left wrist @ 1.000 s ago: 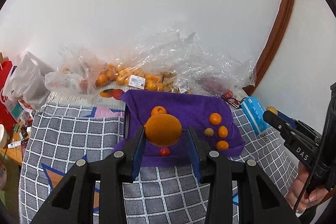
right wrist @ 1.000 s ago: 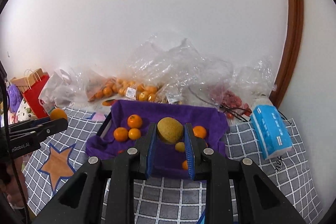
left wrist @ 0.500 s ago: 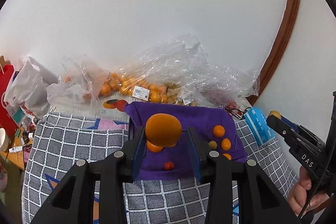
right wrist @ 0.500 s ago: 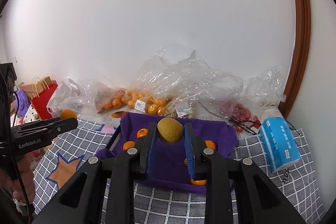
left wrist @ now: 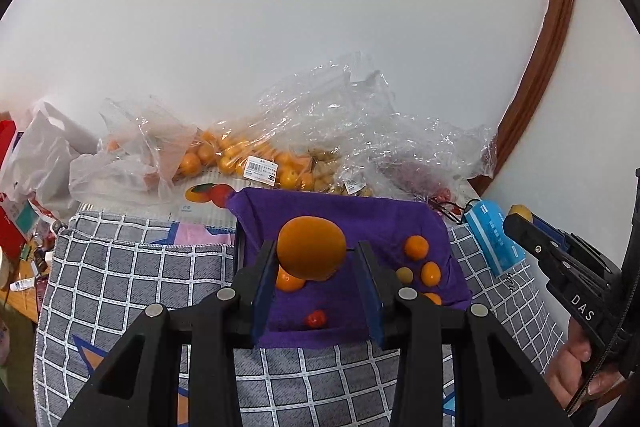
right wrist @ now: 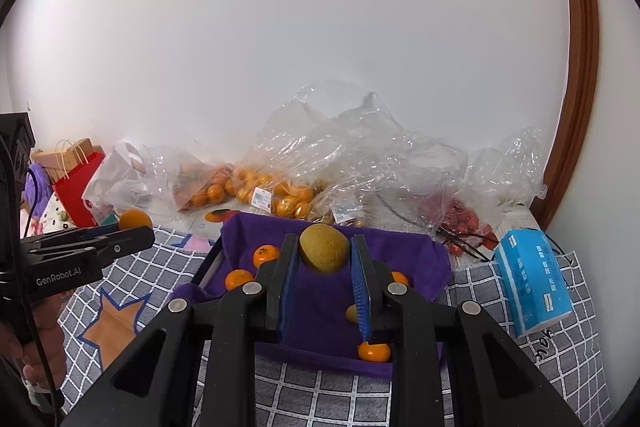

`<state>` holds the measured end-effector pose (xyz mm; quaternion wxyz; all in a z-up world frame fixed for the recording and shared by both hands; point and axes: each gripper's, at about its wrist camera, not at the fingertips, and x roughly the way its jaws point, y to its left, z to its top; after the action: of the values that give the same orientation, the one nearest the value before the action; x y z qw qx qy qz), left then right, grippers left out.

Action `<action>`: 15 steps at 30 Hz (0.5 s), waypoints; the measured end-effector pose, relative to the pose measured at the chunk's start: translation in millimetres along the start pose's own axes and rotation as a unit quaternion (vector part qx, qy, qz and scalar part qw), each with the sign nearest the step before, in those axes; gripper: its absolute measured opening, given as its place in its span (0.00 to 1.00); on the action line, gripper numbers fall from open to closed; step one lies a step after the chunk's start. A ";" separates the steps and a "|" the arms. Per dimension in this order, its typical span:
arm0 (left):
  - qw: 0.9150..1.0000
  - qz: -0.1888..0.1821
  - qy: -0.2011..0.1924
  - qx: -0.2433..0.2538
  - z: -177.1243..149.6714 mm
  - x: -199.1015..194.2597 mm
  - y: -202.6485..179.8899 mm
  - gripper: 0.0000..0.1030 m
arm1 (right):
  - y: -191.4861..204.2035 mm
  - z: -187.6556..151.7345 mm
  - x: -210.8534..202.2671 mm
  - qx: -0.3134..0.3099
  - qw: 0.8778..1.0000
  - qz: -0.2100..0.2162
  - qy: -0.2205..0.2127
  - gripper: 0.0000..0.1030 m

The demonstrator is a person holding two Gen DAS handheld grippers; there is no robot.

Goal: Organize fruits
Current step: 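Carry both held fruits over the purple towel and lower them onto it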

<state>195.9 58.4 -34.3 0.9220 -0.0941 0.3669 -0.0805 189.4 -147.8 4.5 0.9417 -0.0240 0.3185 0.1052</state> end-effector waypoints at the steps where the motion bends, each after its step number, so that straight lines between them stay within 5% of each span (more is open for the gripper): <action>1: 1.000 0.000 0.002 0.000 1.1 2.4 0.9 0.36 | -0.3 0.2 2.3 0.000 1.000 0.000 0.001 0.25; 15: 1.000 -0.004 0.022 0.003 13.4 41.4 0.7 0.36 | -16.4 0.1 38.4 0.012 1.000 -0.010 0.017 0.25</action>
<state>235.0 51.6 -52.3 0.9135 -0.0912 0.3868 -0.0876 222.8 -156.8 -19.0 0.9376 -0.0180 0.3350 0.0915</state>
